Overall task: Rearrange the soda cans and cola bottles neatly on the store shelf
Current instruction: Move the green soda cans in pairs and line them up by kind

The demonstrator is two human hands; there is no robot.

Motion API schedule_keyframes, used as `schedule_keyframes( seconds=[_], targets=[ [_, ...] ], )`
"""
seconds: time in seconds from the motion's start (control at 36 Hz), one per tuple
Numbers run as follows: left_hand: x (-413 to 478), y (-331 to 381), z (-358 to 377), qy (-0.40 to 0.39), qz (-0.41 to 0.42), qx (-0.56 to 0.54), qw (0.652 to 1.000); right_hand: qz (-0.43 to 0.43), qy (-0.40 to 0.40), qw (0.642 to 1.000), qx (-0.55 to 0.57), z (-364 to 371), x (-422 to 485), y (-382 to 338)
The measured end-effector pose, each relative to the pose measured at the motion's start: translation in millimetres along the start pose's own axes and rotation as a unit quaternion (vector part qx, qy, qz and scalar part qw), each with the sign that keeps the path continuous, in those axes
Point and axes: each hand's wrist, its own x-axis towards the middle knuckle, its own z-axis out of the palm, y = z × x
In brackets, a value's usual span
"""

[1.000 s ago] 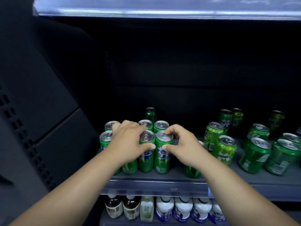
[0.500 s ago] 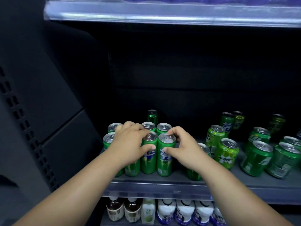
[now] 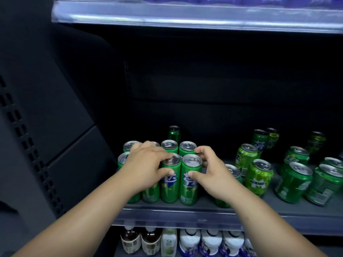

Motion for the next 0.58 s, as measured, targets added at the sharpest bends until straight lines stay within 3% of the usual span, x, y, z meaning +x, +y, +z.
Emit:
schedule_keyframes(
  seconds=[0.19, 0.36, 0.44, 0.58],
  targets=[
    [9, -1, -9, -0.066, 0.001, -0.002, 0.998, -0.031, -0.009, 0.999, 0.007, -8, 12, -3],
    [30, -8, -17, 0.0, -0.02, -0.061, 0.998, -0.036, 0.041, 0.998, 0.027, -17, 39, -14],
    [50, -12, -16, -0.026, -0.046, -0.06, 0.997, -0.018, 0.039, 0.999, 0.018, -21, 58, -15],
    [78, -16, -6, -0.1, -0.079, -0.057, 0.99, 0.027, -0.027, 0.999, 0.012, -22, 82, -16]
  ],
)
